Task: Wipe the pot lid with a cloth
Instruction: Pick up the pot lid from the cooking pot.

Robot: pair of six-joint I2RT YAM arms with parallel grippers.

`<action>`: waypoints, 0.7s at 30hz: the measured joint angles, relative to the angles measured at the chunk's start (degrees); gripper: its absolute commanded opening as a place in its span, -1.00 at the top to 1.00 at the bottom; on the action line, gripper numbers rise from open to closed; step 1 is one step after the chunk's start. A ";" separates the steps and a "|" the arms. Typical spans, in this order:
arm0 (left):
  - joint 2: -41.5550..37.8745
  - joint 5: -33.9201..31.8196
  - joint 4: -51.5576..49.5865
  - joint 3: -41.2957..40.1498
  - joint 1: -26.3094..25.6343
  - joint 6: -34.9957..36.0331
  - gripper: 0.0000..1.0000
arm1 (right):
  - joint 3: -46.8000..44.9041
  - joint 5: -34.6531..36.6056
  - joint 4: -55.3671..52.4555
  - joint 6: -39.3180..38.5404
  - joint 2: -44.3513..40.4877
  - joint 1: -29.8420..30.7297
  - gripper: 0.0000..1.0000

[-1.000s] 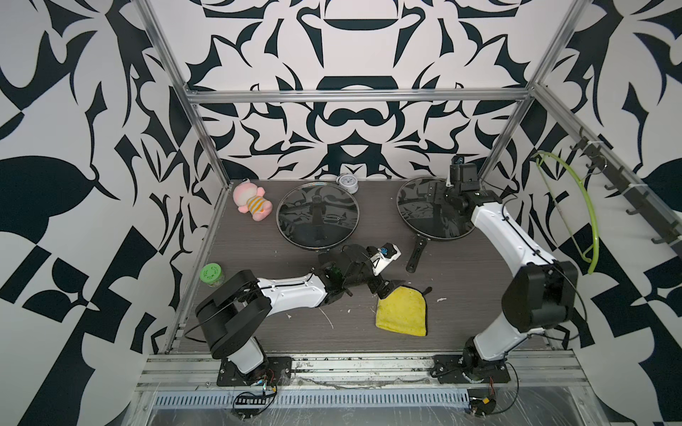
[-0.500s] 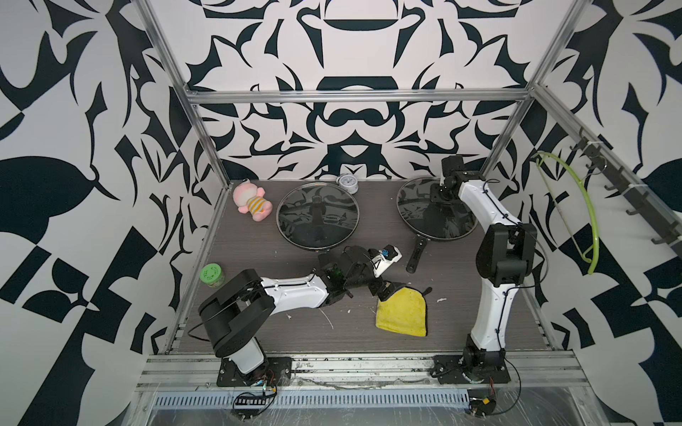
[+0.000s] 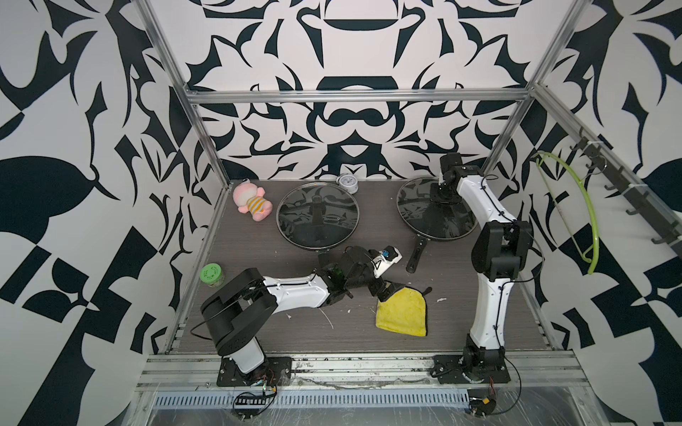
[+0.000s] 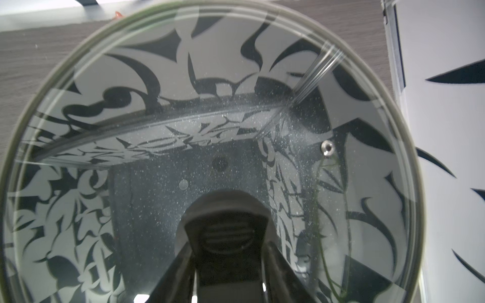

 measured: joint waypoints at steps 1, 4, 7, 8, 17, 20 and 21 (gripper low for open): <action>0.00 0.00 0.02 0.11 0.00 0.07 -0.98 | 0.09 -0.24 -0.44 -0.02 0.00 0.00 0.14; 0.07 0.02 0.07 0.20 0.00 0.24 -0.98 | 0.42 -0.48 -1.53 -0.22 0.00 0.00 0.20; 0.46 0.04 0.04 0.20 -0.02 0.28 -0.98 | 1.05 -0.87 -2.75 -1.14 0.13 -0.17 0.49; 0.63 0.04 0.07 0.20 -0.02 0.28 -0.98 | 1.33 -0.98 -3.06 -0.61 0.24 -0.22 0.60; 0.90 0.04 -0.13 0.20 -0.04 0.26 -0.98 | 4.02 -0.92 -5.31 -0.46 1.70 -0.20 1.00; 0.90 0.17 -0.15 0.20 -0.04 0.37 -0.98 | 3.69 -0.96 -4.94 -0.46 1.49 -0.17 1.00; 0.90 0.22 -0.24 0.24 -0.07 0.52 -0.98 | 2.93 -1.01 -4.31 -0.44 1.05 -0.20 1.00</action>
